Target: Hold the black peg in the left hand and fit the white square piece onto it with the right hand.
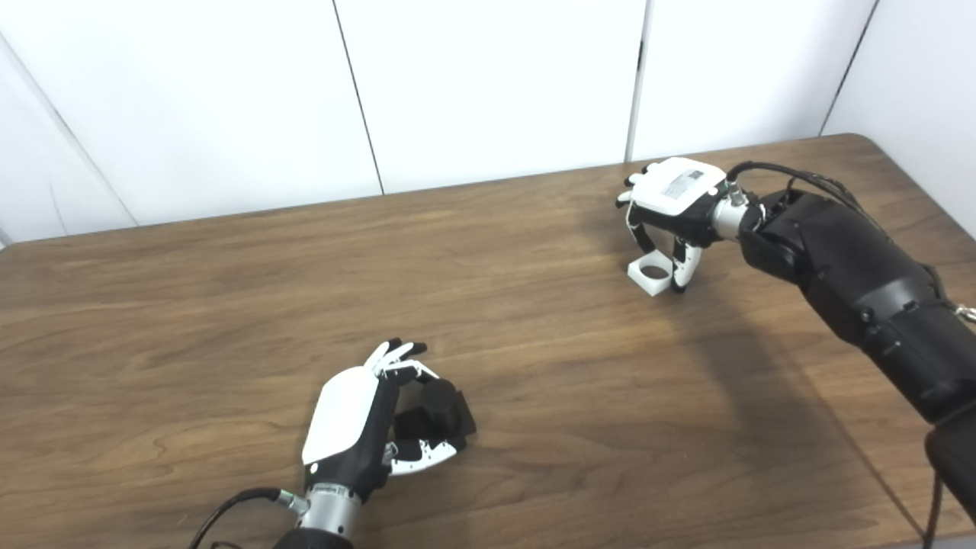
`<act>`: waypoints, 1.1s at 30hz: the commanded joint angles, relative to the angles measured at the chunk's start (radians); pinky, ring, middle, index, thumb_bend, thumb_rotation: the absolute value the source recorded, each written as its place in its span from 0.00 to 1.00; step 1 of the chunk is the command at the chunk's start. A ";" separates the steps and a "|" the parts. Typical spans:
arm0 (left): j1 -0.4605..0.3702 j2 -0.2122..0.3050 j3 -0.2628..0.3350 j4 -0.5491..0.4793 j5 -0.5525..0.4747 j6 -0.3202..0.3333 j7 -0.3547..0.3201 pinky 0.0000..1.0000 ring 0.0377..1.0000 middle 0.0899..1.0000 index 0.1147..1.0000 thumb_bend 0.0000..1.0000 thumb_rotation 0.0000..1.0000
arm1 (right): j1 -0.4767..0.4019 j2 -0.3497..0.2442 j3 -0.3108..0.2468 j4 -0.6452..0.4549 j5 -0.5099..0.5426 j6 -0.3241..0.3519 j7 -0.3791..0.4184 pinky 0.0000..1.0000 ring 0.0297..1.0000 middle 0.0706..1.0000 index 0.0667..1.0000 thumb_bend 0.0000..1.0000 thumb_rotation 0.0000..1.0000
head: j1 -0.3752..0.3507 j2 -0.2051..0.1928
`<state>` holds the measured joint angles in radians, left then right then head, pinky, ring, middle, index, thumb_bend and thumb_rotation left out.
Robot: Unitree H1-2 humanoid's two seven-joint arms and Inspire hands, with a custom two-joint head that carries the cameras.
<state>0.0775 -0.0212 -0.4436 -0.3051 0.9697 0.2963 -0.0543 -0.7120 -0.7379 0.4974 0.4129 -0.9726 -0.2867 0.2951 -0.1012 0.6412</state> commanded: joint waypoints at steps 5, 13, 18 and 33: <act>-0.011 -0.016 0.008 0.000 -0.006 -0.003 0.010 0.81 0.95 0.86 0.42 0.52 0.06 | 0.016 0.004 0.013 0.014 -0.026 0.011 -0.008 0.98 0.97 0.89 0.46 0.52 0.15 | -0.001 0.000; -0.012 -0.020 0.011 0.001 -0.001 0.000 0.006 0.80 0.95 0.86 0.42 0.52 0.06 | 0.020 0.005 0.006 0.000 -0.019 0.019 -0.002 0.98 0.97 0.89 0.46 0.52 0.15 | 0.000 -0.001; -0.011 -0.019 0.011 0.001 0.004 0.001 0.007 0.79 0.95 0.85 0.42 0.52 0.06 | 0.028 0.003 -0.008 -0.013 -0.009 0.021 -0.008 0.98 0.97 0.89 0.46 0.52 0.15 | 0.002 -0.002; -0.012 -0.013 0.028 -0.008 0.012 0.010 0.000 0.79 0.95 0.85 0.42 0.52 0.05 | 0.153 -0.020 -0.186 -0.375 0.176 0.061 0.079 0.98 0.98 0.91 0.46 0.52 0.15 | 0.010 -0.006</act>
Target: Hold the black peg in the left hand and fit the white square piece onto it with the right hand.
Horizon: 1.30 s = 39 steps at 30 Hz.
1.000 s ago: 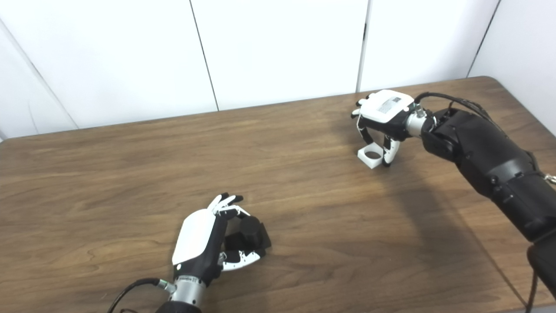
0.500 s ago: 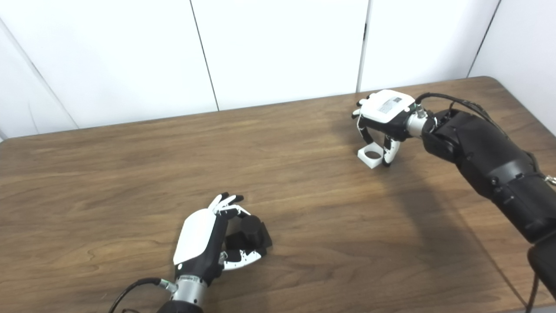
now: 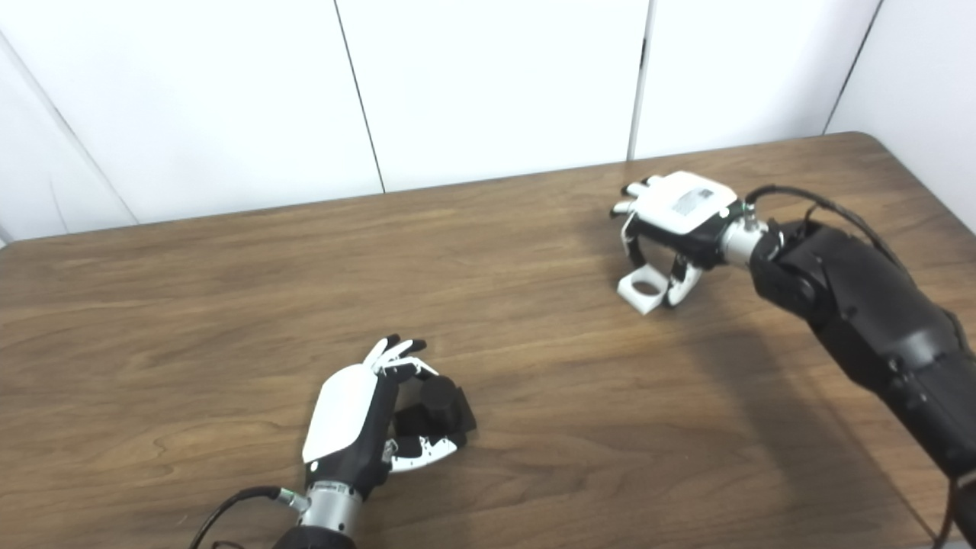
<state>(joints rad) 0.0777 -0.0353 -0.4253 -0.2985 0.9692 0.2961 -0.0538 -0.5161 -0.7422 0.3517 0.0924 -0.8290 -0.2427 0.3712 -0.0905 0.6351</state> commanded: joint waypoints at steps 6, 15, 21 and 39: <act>-0.012 0.007 0.015 -0.017 0.004 0.003 -0.006 0.80 0.95 0.86 0.42 0.52 0.05 | 0.010 0.000 -0.103 -0.225 0.085 0.046 0.054 0.97 0.99 0.90 0.46 0.52 0.15 | -0.001 -0.004; -0.013 0.011 0.015 -0.006 -0.003 -0.009 -0.006 0.80 0.95 0.86 0.42 0.52 0.05 | 0.040 0.038 -0.136 -0.429 0.139 0.101 0.163 1.00 1.00 0.91 0.46 0.52 0.16 | 0.005 -0.001; -0.015 0.008 0.011 0.002 0.003 -0.009 -0.005 0.80 0.95 0.86 0.42 0.52 0.06 | 0.042 0.070 -0.127 -0.558 0.166 0.146 0.256 1.00 1.00 0.92 0.46 0.51 0.16 | 0.015 0.001; -0.031 0.000 0.001 0.025 0.005 -0.009 -0.001 0.80 0.94 0.85 0.42 0.52 0.06 | -0.037 0.201 -0.041 -0.688 0.142 0.133 0.423 1.00 1.00 0.91 0.46 0.52 0.15 | 0.016 0.001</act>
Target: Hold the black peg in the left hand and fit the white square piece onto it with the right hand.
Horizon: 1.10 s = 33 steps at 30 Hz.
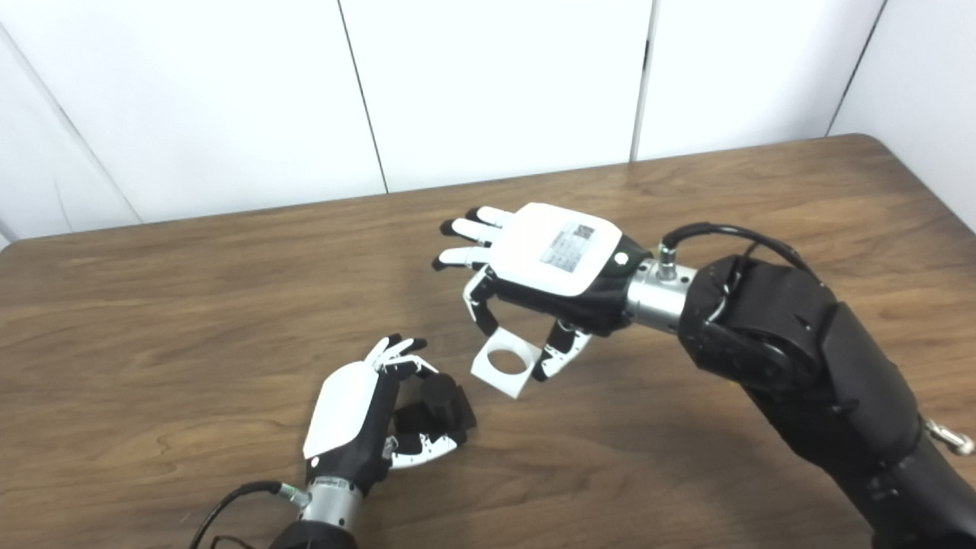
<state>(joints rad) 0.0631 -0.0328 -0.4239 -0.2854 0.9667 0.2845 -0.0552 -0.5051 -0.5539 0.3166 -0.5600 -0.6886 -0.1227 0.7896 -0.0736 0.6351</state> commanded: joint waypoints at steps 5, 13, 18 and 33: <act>-0.019 -0.006 -0.009 0.021 0.018 0.002 0.007 0.80 0.94 0.85 0.42 0.52 0.06 | -0.070 0.054 0.016 -0.018 -0.005 0.006 0.027 1.00 1.00 0.91 0.46 0.52 0.15 | 0.006 0.000; -0.019 -0.010 -0.025 0.035 0.035 0.010 0.019 0.81 0.93 0.85 0.42 0.52 0.06 | -0.090 0.084 0.044 0.021 -0.023 -0.028 0.027 1.00 1.00 0.90 0.46 0.52 0.15 | 0.006 0.003; -0.017 -0.019 -0.034 0.037 0.031 0.014 0.022 0.83 0.93 0.85 0.42 0.52 0.06 | -0.111 0.094 0.065 0.040 -0.034 -0.034 0.040 1.00 1.00 0.91 0.46 0.52 0.16 | 0.010 0.004; -0.004 -0.036 -0.056 0.023 0.032 0.029 0.012 0.84 0.95 0.86 0.42 0.52 0.06 | -0.130 0.109 0.083 0.122 -0.044 -0.064 0.029 1.00 1.00 0.90 0.46 0.52 0.15 | 0.012 0.001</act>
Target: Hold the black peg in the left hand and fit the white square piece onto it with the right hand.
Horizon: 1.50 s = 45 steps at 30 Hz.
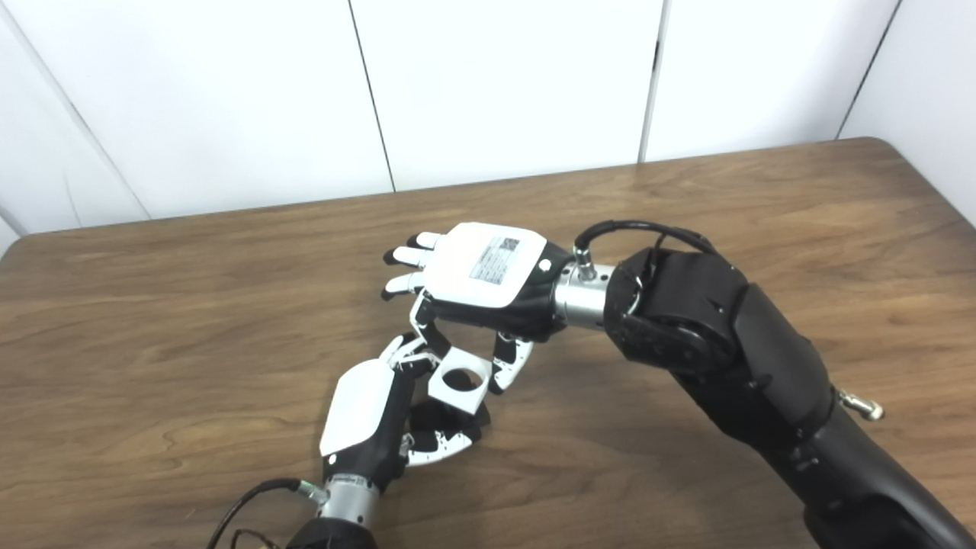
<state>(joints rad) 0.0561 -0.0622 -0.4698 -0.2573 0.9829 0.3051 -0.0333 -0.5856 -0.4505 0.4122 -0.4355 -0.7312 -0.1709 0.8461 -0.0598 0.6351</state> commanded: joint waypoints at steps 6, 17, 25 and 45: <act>0.004 -0.012 -0.017 -0.004 0.017 0.007 -0.004 0.85 0.95 0.86 0.42 0.52 0.06 | -0.050 0.007 -0.014 0.028 -0.007 -0.037 -0.048 1.00 1.00 0.90 0.46 0.52 0.15 | 0.005 0.003; 0.009 -0.017 -0.024 -0.007 0.013 0.011 -0.007 0.88 0.96 0.87 0.42 0.52 0.06 | -0.057 0.006 -0.017 0.071 -0.013 -0.067 -0.077 1.00 1.00 0.90 0.46 0.52 0.15 | 0.008 0.005; 0.004 -0.024 -0.022 0.001 0.010 0.013 0.002 0.85 0.96 0.87 0.42 0.52 0.06 | -0.060 0.006 -0.012 0.091 -0.017 -0.071 -0.084 1.00 1.00 0.91 0.46 0.52 0.14 | 0.014 0.005; -0.014 -0.034 -0.025 0.016 0.012 0.014 0.010 0.88 0.96 0.87 0.42 0.52 0.06 | -0.030 0.011 0.010 0.112 -0.027 -0.096 -0.097 0.99 1.00 0.91 0.46 0.52 0.15 | 0.029 0.009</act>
<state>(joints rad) 0.0483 -0.0678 -0.4788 -0.2503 0.9810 0.3128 -0.0288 -0.5883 -0.4437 0.4291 -0.3139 -0.7599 -0.2476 0.7829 -0.0292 0.6443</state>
